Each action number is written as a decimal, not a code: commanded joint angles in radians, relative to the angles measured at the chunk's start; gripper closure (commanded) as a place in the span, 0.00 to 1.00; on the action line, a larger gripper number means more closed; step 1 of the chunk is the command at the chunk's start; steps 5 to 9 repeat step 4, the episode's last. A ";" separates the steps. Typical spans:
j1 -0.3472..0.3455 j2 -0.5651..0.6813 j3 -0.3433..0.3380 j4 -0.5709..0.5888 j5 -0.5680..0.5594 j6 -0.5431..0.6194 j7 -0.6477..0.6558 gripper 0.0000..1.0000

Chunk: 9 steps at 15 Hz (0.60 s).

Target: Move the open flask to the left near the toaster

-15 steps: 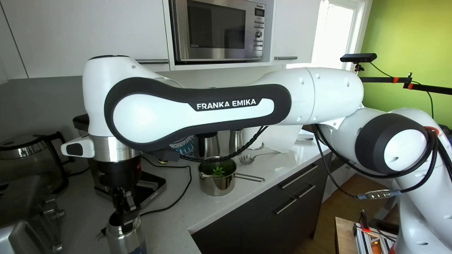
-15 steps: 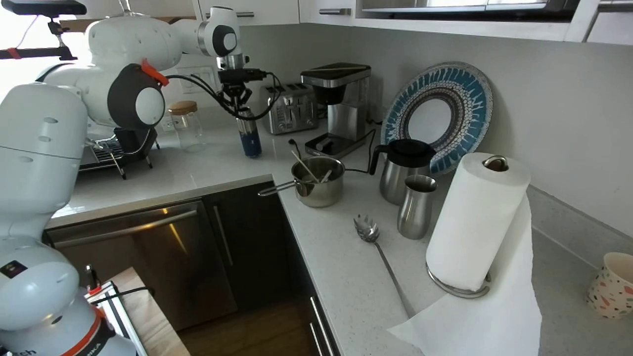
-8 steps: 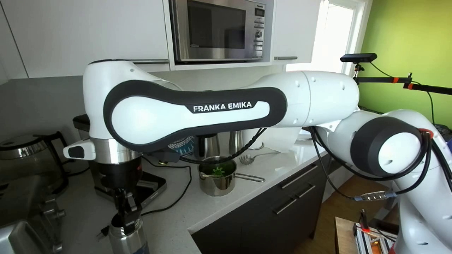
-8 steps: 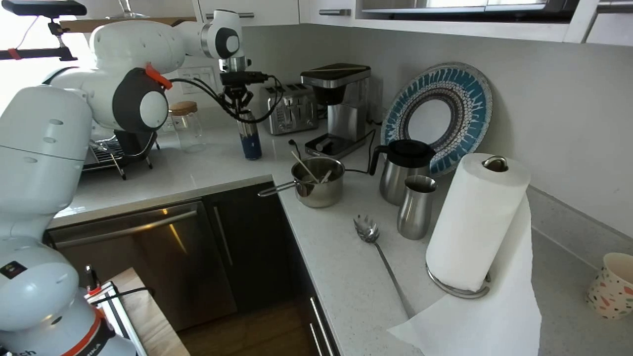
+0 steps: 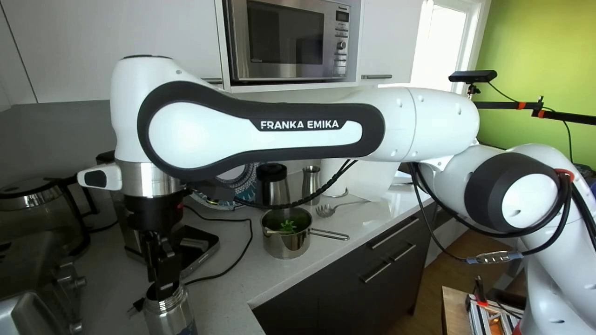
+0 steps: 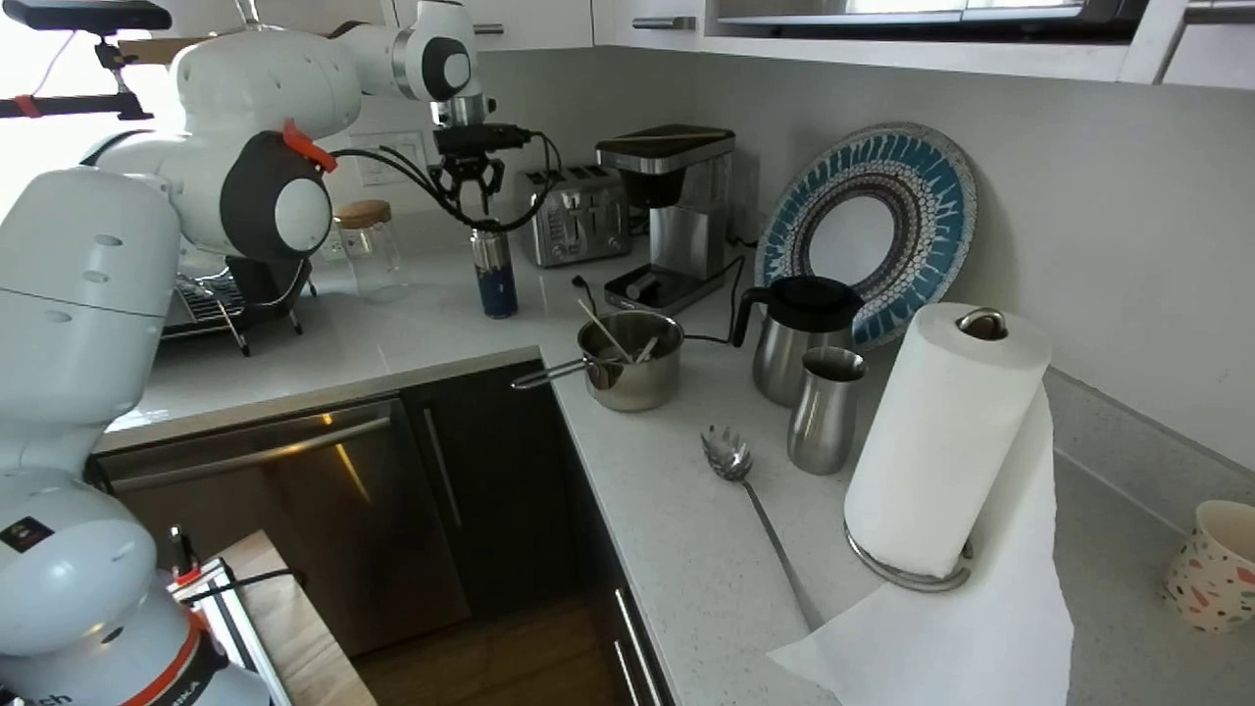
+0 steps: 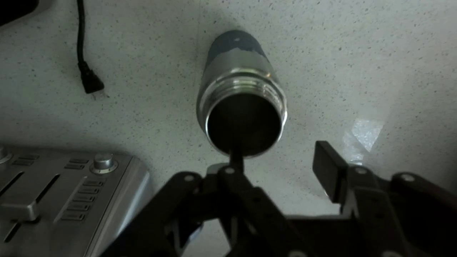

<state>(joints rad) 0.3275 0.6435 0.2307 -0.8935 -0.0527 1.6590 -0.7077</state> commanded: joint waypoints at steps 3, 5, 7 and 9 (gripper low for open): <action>0.014 -0.088 0.025 -0.042 -0.009 0.089 -0.093 0.02; 0.016 -0.053 0.008 0.003 -0.006 0.047 -0.029 0.18; 0.016 -0.053 0.008 0.003 -0.006 0.047 -0.029 0.18; 0.016 -0.053 0.008 0.003 -0.006 0.047 -0.029 0.18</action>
